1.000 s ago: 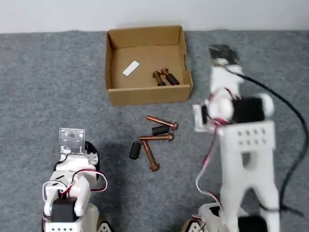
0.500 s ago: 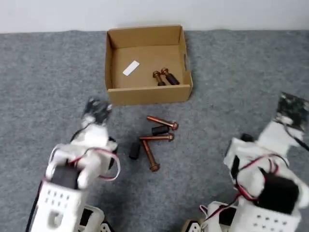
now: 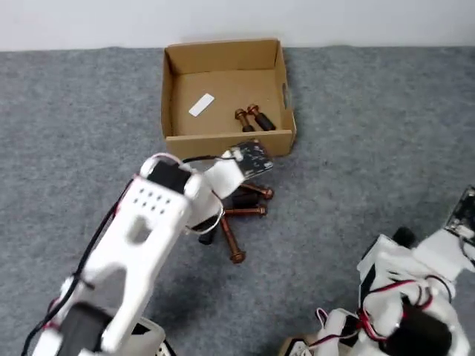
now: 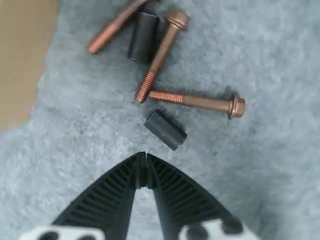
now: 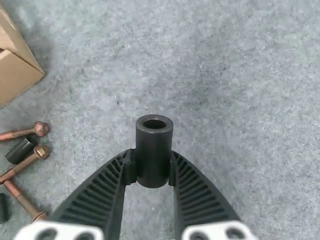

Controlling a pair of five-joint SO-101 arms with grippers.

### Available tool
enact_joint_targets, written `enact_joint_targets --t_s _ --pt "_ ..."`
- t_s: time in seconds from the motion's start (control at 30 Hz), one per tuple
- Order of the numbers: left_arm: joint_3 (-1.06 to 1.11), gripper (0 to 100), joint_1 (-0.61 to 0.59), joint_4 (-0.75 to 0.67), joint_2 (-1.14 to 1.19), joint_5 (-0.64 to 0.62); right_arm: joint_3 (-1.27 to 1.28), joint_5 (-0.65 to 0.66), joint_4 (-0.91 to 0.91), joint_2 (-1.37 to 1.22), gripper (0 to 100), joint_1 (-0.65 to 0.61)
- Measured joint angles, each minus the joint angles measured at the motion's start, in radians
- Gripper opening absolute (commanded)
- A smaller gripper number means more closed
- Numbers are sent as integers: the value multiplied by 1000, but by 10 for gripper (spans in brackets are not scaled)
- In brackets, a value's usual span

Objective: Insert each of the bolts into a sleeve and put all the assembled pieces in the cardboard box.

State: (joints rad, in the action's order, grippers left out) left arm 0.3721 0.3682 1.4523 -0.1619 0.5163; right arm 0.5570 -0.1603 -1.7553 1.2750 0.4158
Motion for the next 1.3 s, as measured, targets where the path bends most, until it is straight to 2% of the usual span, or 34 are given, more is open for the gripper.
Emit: enact_joint_targets --t_s 0.13,0.47,0.87,1.3 --pt "-120 99 26 44 157 23 2 0 0 18 8 0" --pt "-373 105 175 60 431 26 2 0 0 18 8 0" --pt "-695 103 176 86 755 83 2 0 0 20 8 0" --pt "-793 100 117 123 921 100 2 0 0 20 8 0"
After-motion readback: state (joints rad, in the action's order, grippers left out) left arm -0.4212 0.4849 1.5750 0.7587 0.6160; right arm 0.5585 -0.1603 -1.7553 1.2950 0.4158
